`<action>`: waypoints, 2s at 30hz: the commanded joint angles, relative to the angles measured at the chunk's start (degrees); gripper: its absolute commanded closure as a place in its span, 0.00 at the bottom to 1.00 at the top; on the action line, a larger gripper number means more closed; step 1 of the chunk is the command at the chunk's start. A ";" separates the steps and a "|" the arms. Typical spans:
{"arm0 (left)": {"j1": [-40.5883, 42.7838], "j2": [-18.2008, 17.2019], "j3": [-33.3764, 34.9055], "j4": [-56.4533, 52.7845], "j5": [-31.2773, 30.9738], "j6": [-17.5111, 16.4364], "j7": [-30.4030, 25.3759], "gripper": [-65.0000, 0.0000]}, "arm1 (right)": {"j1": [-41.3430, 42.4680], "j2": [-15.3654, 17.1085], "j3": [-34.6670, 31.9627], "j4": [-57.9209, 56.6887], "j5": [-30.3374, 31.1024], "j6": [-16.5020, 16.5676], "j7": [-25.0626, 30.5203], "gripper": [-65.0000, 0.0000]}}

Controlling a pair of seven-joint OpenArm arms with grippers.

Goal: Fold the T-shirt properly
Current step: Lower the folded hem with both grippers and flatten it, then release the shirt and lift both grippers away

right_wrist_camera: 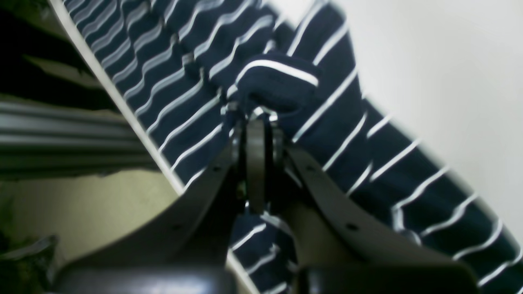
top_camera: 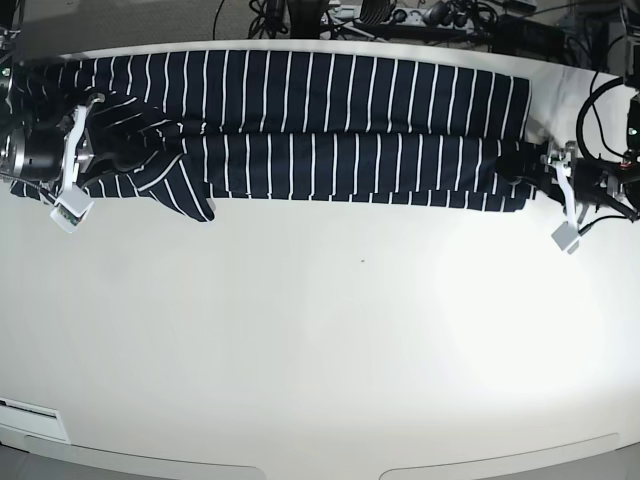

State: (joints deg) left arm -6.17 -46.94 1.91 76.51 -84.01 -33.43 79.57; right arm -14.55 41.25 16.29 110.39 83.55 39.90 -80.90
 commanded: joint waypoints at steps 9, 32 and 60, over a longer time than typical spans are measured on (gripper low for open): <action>-0.87 -1.49 -0.63 0.63 -0.99 0.00 -0.11 0.42 | -8.02 7.43 0.68 4.13 1.45 0.10 0.90 1.00; -0.87 -1.46 -0.63 0.63 -0.99 -0.04 -0.31 0.42 | -18.58 19.39 0.66 5.03 1.45 0.10 0.90 1.00; -0.87 -1.49 -0.63 0.63 -0.99 -0.02 -0.52 0.42 | -3.17 2.78 0.68 5.01 1.45 0.10 4.35 0.89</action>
State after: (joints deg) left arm -6.17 -46.94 1.91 76.51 -84.01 -33.43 79.33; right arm -18.17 42.70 16.32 114.78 83.85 39.88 -77.62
